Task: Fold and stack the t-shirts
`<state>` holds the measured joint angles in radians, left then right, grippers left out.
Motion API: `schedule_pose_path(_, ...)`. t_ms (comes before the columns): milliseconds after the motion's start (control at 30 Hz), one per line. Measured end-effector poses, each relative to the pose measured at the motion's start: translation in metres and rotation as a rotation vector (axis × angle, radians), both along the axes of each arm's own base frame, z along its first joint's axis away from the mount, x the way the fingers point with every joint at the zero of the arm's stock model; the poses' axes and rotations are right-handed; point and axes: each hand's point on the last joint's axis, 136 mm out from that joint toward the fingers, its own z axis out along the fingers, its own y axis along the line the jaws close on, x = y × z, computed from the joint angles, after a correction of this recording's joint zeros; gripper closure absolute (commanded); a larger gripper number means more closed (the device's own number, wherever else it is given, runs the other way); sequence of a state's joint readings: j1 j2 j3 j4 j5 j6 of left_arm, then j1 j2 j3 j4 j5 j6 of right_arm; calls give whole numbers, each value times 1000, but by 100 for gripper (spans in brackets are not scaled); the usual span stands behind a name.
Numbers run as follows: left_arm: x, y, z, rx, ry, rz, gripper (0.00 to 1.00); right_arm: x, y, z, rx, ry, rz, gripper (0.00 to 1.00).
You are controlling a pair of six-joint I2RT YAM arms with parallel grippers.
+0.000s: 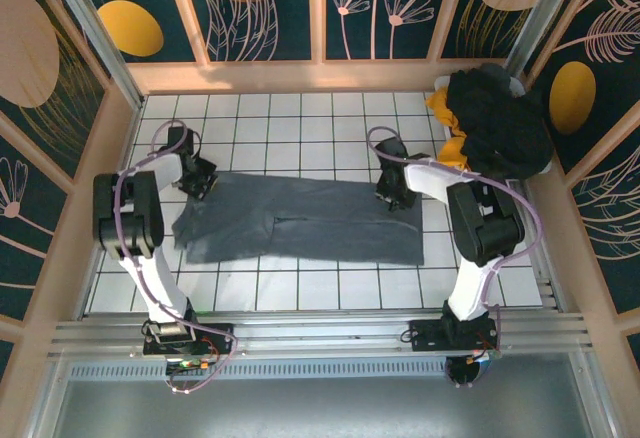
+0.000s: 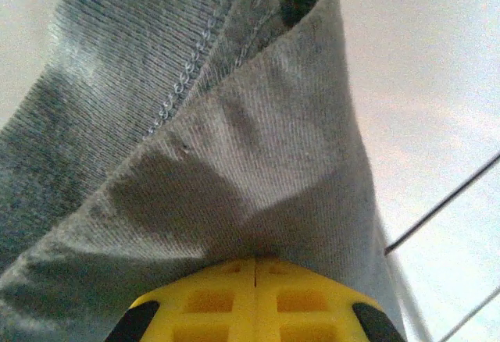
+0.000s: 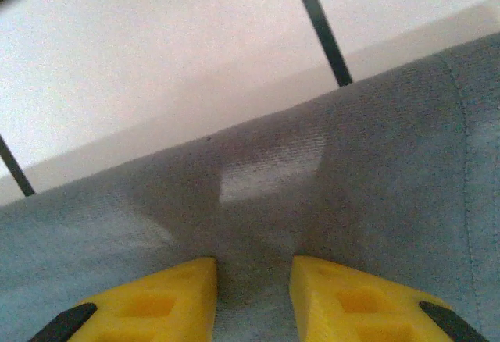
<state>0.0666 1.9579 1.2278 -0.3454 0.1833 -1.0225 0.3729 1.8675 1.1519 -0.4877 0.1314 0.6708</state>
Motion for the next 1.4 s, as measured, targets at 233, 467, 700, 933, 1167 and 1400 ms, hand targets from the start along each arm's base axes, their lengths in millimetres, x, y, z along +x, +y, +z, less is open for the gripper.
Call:
schedule_pose_path(233, 59, 6, 13, 54, -102, -72, 92, 39, 0, 7, 19, -41, 37, 55)
schedule_pose_path(467, 23, 14, 72, 148, -169, -102, 84, 25, 22, 29, 8, -71, 131, 54)
schedule_pose_path(700, -50, 13, 52, 174, -44, -178, 68, -4, 36, 44, 36, -91, 186, 52)
schedule_pose_path(933, -85, 22, 24, 184, 73, -243, 56, -30, 37, 21, 74, -2, 207, 50)
schedule_pose_path(1167, -92, 19, 16, 178, 88, -297, 58, -38, 40, 15, 100, 26, 216, 50)
schedule_pose_path(1400, -105, 15, 7, 154, 116, -313, 60, -40, 40, 13, 106, 37, 217, 50)
